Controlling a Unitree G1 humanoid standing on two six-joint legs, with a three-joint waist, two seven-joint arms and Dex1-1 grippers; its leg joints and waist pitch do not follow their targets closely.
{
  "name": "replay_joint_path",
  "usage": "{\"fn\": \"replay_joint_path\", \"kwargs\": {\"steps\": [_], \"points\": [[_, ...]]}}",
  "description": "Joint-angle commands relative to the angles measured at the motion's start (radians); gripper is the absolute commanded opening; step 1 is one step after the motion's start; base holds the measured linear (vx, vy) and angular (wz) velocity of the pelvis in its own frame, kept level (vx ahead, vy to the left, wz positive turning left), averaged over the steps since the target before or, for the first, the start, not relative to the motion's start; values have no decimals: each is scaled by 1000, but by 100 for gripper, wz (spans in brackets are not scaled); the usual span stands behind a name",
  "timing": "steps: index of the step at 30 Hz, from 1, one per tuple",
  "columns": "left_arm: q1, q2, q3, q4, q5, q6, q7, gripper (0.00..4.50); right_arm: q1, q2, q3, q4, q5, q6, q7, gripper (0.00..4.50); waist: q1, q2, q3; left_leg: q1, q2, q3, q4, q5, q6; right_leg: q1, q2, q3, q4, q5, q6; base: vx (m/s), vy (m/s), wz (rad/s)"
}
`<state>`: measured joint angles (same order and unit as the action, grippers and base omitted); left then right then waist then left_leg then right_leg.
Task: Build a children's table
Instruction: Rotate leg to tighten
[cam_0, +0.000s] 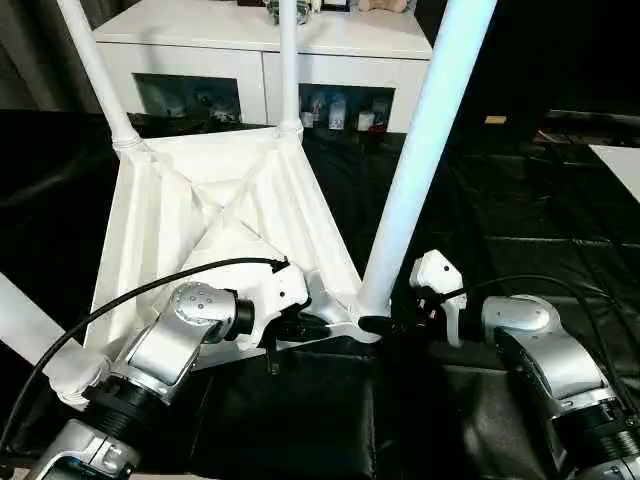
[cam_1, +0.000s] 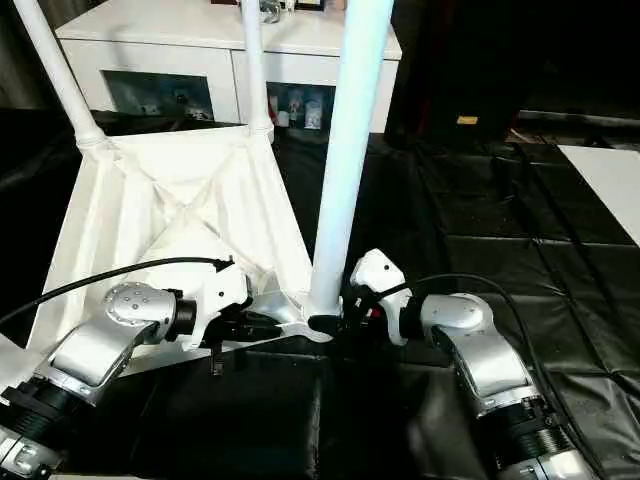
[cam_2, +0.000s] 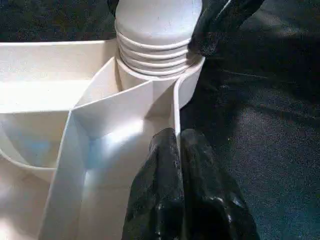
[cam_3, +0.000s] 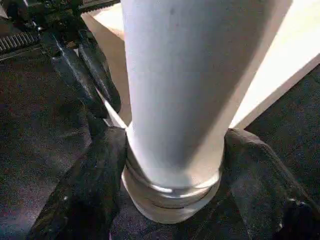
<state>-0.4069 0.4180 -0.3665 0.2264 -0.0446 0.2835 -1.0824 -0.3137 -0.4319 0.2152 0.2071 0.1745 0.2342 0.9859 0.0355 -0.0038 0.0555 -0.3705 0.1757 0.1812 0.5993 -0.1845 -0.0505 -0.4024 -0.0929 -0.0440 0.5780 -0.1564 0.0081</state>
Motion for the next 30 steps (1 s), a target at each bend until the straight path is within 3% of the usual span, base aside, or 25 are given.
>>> {"fn": "replay_joint_path", "kwargs": {"steps": [1, 3, 6, 8, 9, 10, 11, 12, 13, 14, 15, 16, 17, 18, 19, 20, 21, 22, 23, 24, 25, 26, 27, 29, 30], "points": [[1, -20, -24, 24, 17, 0, 17, 0, -9, 25, -21, 38, -27, -11, -79, 269, -4, -6, -52, 19, 46, -25, -92, -442, -7, 15, -48, 26, -88, -561, -125, 0, 0, 0], [-12, -40, -11, 51, 24, 3, 57, 0, -20, 60, -48, 81, -53, -14, -184, 267, -9, -7, -49, 17, 43, -27, -92, -456, -12, 14, -48, 22, -92, -594, -114, 0, 0, 0], [-65, -118, 25, 123, 27, 22, 164, 0, -34, 168, -129, 140, -48, 35, -412, 266, -22, -5, -46, 25, 33, -32, -85, -493, -28, 6, -47, 8, -111, -711, -67, 0, 0, 0], [-103, -168, 30, 155, 27, 37, 206, 0, -33, 231, -157, 147, -53, 68, -535, 266, -39, -4, -46, 26, 30, -46, -84, -538, -41, 14, -48, -20, -126, -762, -29, -51, 12, -11], [-121, -194, 31, 168, 25, 47, 223, 0, -31, 258, -163, 147, -62, 79, -588, 265, -42, 4, -43, 28, 32, -46, -87, -553, -40, 13, -46, -24, -131, -756, -28, 0, 0, 0], [-150, -240, 33, 183, 18, 67, 249, 0, -33, 288, -152, 149, -95, 86, -657, 265, -51, 9, -44, 32, 36, -53, -91, -593, -42, 19, -46, -40, -136, -723, -30, 0, 0, 0], [-171, -280, 44, 201, 18, 95, 300, 0, -43, 310, -154, 163, -125, 102, -731, 265, -52, 21, -41, 36, 43, -58, -102, -637, -50, 27, -44, -51, -139, -682, -35, 0, 0, 0], [-184, -306, 53, 214, 20, 113, 336, 0, -50, 325, -158, 175, -144, 113, -781, 265, -56, 28, -35, 39, 54, -65, -119, -712, -59, 37, -36, -68, -132, -616, -46, 0, 0, 0], [-192, -322, 59, 222, 22, 125, 360, 0, -55, 334, -161, 183, -156, 120, -814, 265, -58, 30, -34, 33, 62, -67, -134, -751, -64, 49, -31, -71, -118, -568, -53, 0, 0, 0], [-197, -332, 59, 229, 25, 123, 374, 0, -58, 339, -161, 188, -163, 117, -831, 265, -47, 37, -33, 8, 84, -65, -178, -815, -70, 82, -21, -60, -44, -445, -74, 0, 0, 0], [-222, -385, 61, 270, 44, 110, 447, 0, -84, 350, -134, 224, -219, 95, -904, 265, -38, 42, -27, -7, 95, -54, -206, -842, -69, 91, -14, -50, 5, -379, -81, -64, 1, 9], [-235, -422, 64, 298, 54, 96, 494, 0, -105, 360, -124, 253, -242, 69, -943, 265, -7, 10, -27, 6, 84, 1, -216, -805, -51, 69, -5, -7, 48, -406, -64, -17, -53, 21], [-242, -446, 67, 319, 62, 72, 523, 0, -121, 389, -150, 275, -201, 49, -941, 265, -15, -21, -29, 66, 34, 10, -114, -708, -52, -9, -25, 2, -75, -671, -30, -17, -53, 21], [-242, -446, 67, 319, 62, 72, 523, 0, -121, 389, -150, 275, -201, 49, -941, 265, -19, -44, -32, 159, -21, 19, 46, -536, -39, -111, -63, -22, -198, -944, 4, 72, -65, 12], [-246, -461, 69, 331, 66, 54, 539, 0, -132, 412, -175, 289, -160, 35, -930, 298, -19, -33, -31, 67, -18, -21, 51, -272, 24, -16, -147, 38, -182, -1052, -2, 150, 8, -35], [-247, -465, 69, 336, 69, 29, 541, 0, -130, 431, -196, 276, -118, 21, -903, 298, -3, -19, -50, -36, 14, -49, -51, -149, 24, 90, -112, 16, -89, -789, -9, 150, 8, -35], [-246, -457, 70, 329, 69, 20, 531, 0, -122, 426, -182, 253, -111, 4, -858, 298, 13, 7, -62, -5, 23, -47, -72, -145, 23, 62, -79, 3, -83, -622, -26, 119, 30, -21], [-243, -438, 74, 317, 72, 15, 519, 0, -107, 414, -166, 212, -109, -2, -813, 298, 2, 20, -66, 29, 37, -36, -73, -186, 18, 33, -46, 3, -54, -241, -150, 28, -8, 18], [-240, -420, 75, 309, 76, 9, 509, 0, -98, 403, -161, 187, -108, 7, -797, 298, -2, 18, -63, 21, 38, -33, -78, -199, 23, 39, -42, 4, -49, -178, -184, 28, -8, 18], [-239, -414, 76, 306, 78, 7, 506, 0, -95, 400, -162, 177, -108, 13, -795, 298, -5, 13, -60, 18, 37, -29, -83, -240, 32, 40, -37, 3, -54, -187, -200, 0, 0, 0], [-228, -383, 74, 287, 79, -1, 481, 0, -78, 374, -159, 135, -100, 24, -762, 298, -10, 3, -55, 22, 30, -22, -84, -343, 40, 36, -35, 2, -69, -327, -192, 0, 0, 0], [-228, -383, 74, 287, 79, -1, 481, 0, -78, 374, -159, 135, -100, 24, -762, 298, -10, 4, -59, 30, 27, -15, -78, -370, 40, 27, -41, 7, -79, -405, -181, 0, 0, 0], [-224, -375, 74, 282, 80, -2, 475, 0, -74, 363, -155, 123, -97, 27, -744, 298, -9, 6, -60, 28, 27, -15, -78, -359, 42, 26, -44, 8, -81, -414, -178, 0, 0, 0], [-210, -346, 66, 272, 91, -20, 449, 0, -60, 310, -149, 84, -95, 28, -691, 298, -4, 5, -63, 13, 28, -14, -81, -284, 54, 35, -45, 9, -79, -381, -163, 0, 0, 0], [-202, -334, 66, 262, 91, -19, 440, 0, -50, 284, -144, 57, -82, 48, -649, 298, -2, 6, -63, 15, 31, -14, -81, -278, 57, 33, -46, 9, -80, -376, -165, 0, 0, 0]]}}
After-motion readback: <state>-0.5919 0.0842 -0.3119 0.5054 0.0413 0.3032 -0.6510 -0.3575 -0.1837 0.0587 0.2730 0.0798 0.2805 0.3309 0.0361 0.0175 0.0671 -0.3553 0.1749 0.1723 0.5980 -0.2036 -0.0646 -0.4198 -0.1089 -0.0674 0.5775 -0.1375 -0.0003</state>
